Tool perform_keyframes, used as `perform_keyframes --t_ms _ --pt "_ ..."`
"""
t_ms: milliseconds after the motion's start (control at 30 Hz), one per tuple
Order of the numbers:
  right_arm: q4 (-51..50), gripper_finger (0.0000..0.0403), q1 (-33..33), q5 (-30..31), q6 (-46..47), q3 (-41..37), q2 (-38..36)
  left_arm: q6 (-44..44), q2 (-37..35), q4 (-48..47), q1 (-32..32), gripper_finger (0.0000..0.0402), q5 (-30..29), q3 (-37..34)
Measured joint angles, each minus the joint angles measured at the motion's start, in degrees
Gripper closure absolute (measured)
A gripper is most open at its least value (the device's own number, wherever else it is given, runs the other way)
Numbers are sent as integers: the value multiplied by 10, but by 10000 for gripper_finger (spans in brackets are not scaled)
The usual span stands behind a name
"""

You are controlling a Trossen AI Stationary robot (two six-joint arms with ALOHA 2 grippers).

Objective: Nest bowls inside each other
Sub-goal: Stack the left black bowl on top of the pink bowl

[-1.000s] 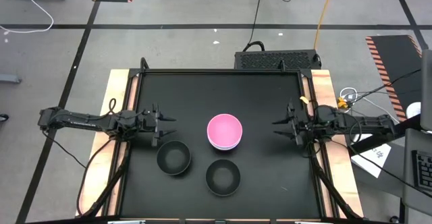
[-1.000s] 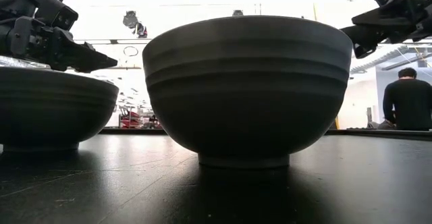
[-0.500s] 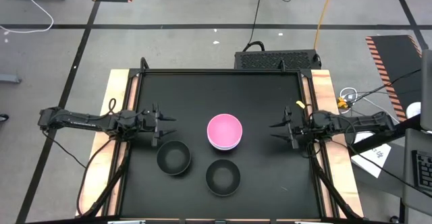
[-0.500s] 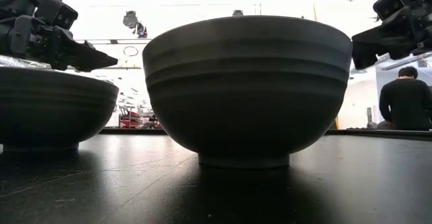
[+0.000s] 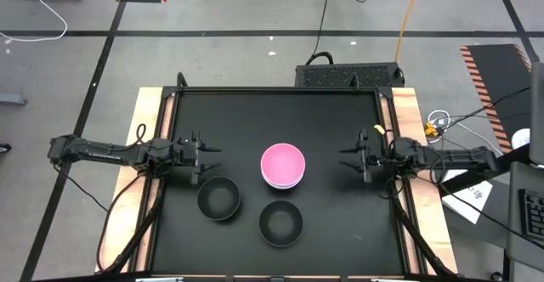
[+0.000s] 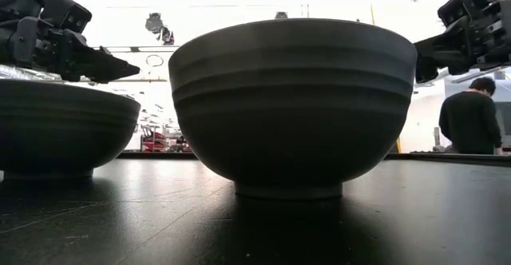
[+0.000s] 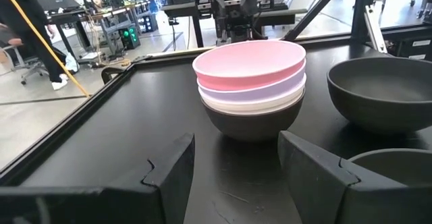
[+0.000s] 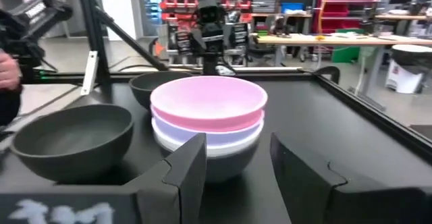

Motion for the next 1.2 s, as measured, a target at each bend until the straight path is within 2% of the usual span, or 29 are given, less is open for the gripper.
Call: perform_keyframes --t_ms 167,467,633,767,967,1067,1200 --pt "-12 248 -26 -1 10 -1 0 0 0 2 0 186 0 0" --pt "-21 248 -29 -4 19 -1 0 16 0 59 -1 186 9 0" --pt "-22 248 -29 -8 33 -1 0 -25 0 74 -3 186 25 22" --pt "-24 248 -28 -16 39 -2 0 -49 1 -13 -26 186 33 78" --pt "-30 248 -28 -18 43 -2 2 -160 31 -258 -59 186 -17 193" --pt "-31 248 -28 -18 45 -2 2 -202 58 -318 -67 186 -20 221" --pt "-31 248 -28 -18 48 -2 2 -245 102 -343 -70 186 6 230"
